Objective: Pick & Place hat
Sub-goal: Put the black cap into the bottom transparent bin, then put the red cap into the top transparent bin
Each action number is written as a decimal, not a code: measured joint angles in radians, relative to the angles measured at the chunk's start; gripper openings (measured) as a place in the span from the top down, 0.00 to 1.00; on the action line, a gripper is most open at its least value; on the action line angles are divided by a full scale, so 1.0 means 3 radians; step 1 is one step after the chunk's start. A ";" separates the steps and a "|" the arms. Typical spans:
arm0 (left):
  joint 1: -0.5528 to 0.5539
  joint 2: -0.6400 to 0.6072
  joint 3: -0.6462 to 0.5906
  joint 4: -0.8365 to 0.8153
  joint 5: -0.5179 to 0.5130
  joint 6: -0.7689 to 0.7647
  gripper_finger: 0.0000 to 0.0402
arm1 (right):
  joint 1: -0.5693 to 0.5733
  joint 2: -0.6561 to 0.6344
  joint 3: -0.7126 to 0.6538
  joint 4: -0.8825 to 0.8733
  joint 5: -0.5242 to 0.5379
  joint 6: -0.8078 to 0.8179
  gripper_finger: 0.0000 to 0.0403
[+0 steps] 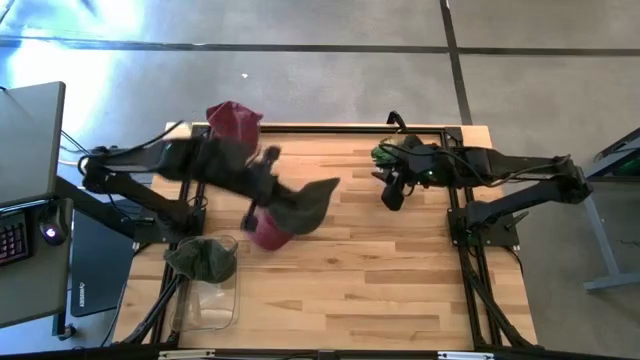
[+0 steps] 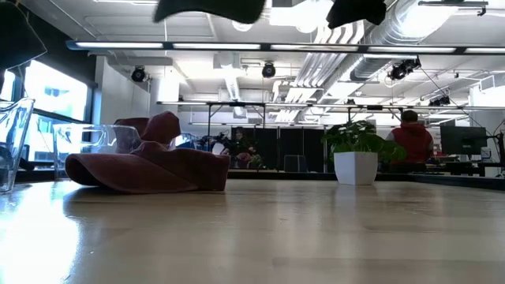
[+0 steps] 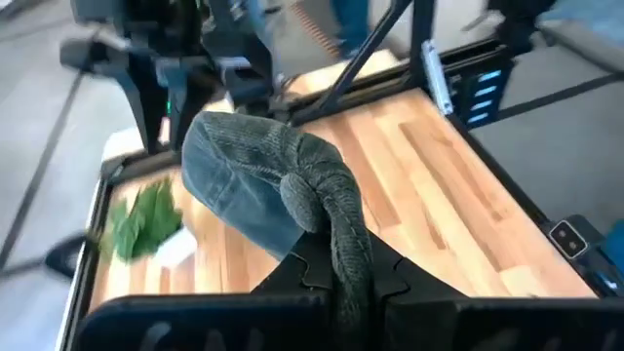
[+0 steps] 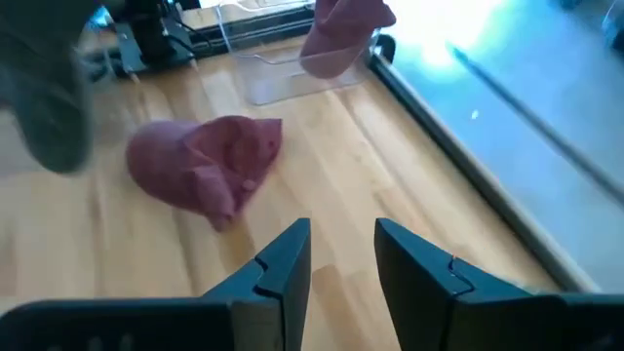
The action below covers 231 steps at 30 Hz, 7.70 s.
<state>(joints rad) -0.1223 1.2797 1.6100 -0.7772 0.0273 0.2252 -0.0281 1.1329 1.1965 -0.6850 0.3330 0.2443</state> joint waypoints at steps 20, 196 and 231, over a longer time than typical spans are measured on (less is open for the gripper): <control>-0.2567 0.0288 0.0333 -0.2396 -0.1342 -0.3322 1.00 | -0.0683 0.0001 -0.0003 0.0621 -0.0374 -0.0755 0.72; 0.0476 0.0233 0.0300 -0.2267 -0.0626 -0.1493 1.00 | -0.0178 0.3044 0.0815 0.1721 -0.1880 0.2404 0.95; 0.0474 -0.0373 -0.1183 0.0263 -0.0441 -0.0407 1.00 | 0.0311 0.1871 0.0780 0.0608 -0.0209 -0.1707 0.98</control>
<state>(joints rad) 0.0198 1.1679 1.2552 -0.6981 -0.1049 0.1030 0.0651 1.6941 1.4304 -0.5025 0.2703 -0.2679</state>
